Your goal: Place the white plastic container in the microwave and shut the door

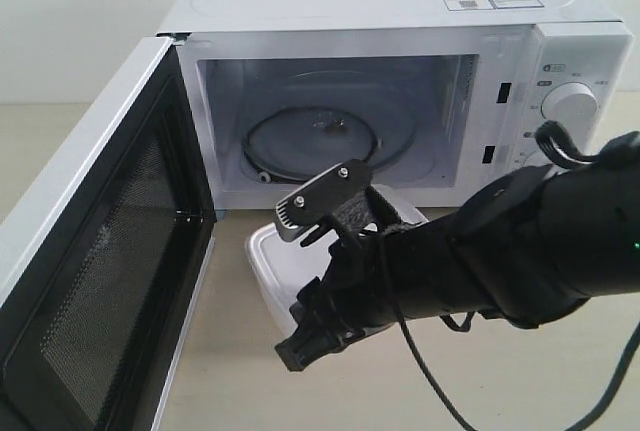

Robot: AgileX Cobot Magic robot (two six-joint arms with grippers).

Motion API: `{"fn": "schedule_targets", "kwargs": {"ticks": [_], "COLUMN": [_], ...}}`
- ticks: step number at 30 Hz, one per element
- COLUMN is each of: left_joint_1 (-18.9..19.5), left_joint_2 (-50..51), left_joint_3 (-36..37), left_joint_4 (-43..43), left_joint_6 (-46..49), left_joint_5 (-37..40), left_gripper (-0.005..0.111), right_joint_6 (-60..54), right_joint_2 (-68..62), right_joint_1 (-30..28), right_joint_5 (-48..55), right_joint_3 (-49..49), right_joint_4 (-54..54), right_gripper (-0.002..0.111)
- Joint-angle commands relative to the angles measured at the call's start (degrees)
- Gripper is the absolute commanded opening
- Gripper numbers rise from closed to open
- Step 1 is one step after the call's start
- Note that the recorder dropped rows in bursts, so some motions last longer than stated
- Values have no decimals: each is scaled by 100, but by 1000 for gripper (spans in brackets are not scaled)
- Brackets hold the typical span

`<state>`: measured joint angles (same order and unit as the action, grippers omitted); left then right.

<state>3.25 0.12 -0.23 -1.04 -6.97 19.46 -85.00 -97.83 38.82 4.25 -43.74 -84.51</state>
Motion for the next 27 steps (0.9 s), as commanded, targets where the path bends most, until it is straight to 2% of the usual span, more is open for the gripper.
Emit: {"fn": "schedule_targets", "kwargs": {"ticks": [1, 9, 11, 14, 17, 23, 27], "left_joint_1": [12, 12, 12, 12, 12, 12, 12], "left_joint_2": [-12, -12, -12, -12, -12, -12, -12], "left_joint_3": [23, 23, 23, 23, 23, 23, 23], "left_joint_4": [39, 39, 39, 39, 39, 39, 39], "left_joint_6": [8, 8, 8, 8, 8, 8, 8], "left_joint_5": [-12, -12, -12, -12, -12, -12, -12], "left_gripper": [4, 4, 4, 4, 4, 4, 4], "right_joint_6": [-54, 142, 686, 2150, 2922, 3151, 2140], "right_joint_2": [420, 1377, 1553, 1667, 1638, 1638, 1638], "right_joint_1": [-6, -60, -123, -513, -936, -1717, -2061], "right_joint_5": [31, 91, 125, 408, 1299, 2547, 3105], "right_joint_3": [314, 918, 1031, 1153, 1167, 1256, 1588], "right_joint_4": [29, 38, 1, -174, -227, -751, -1544], "right_gripper": [47, 47, 47, 47, 47, 47, 47]}}
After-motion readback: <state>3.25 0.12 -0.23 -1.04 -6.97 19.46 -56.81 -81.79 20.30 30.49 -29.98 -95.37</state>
